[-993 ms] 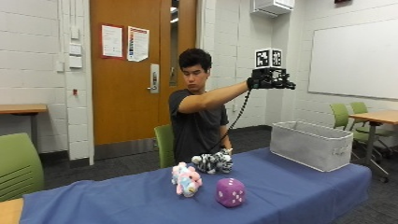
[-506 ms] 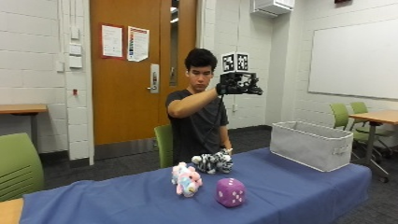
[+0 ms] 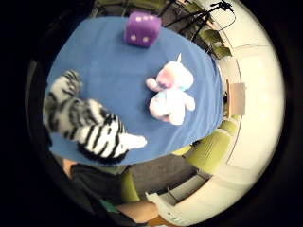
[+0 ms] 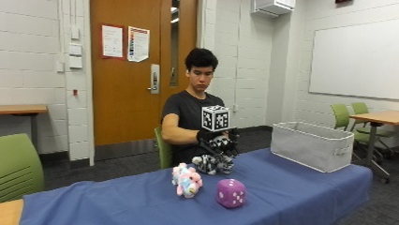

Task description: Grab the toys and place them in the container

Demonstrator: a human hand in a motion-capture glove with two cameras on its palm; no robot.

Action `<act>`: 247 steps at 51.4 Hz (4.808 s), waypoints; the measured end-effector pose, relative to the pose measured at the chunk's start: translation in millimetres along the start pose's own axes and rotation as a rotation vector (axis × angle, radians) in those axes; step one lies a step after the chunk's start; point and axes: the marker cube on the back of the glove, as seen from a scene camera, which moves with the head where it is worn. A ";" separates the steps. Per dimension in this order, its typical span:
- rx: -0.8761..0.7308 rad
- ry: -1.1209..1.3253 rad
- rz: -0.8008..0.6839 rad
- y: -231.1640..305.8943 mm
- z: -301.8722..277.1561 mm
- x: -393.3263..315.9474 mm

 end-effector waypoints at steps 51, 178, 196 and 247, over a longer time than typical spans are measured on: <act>0.056 0.065 -0.028 23.9 64.0 19.5; 0.223 0.116 -0.342 -86.4 -219.8 -257.6; 0.242 0.109 -0.107 -135.1 -198.8 -66.5; 0.014 0.136 0.098 -194.7 65.4 102.4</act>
